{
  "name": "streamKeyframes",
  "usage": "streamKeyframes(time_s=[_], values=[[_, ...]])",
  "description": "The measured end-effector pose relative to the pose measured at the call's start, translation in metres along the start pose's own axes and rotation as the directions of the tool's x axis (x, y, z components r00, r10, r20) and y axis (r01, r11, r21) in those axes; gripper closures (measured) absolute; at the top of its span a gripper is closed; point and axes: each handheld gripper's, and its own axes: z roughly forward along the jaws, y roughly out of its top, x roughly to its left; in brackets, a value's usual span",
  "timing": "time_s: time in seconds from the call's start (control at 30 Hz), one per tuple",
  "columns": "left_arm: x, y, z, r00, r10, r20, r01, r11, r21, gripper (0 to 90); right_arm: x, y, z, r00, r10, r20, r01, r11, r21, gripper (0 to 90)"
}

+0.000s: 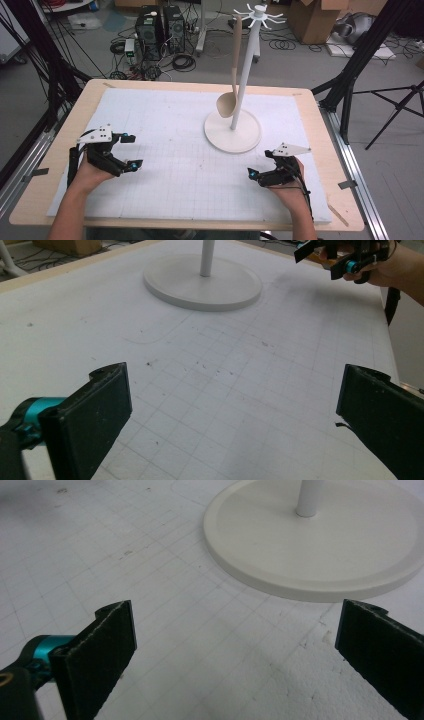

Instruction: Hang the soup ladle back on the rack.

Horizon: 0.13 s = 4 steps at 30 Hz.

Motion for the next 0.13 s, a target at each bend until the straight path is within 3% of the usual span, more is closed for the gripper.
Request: streamKeyframes(time_s=[0.13], values=[[0.0002, 0.0, 0.0, 1.0, -0.002, -0.001, 0.002, 1.0, -0.003, 1.7, -0.0006, 0.0, 0.0008, 1.0, -0.004, 0.0, 0.004, 1.0, -0.001, 1.9]])
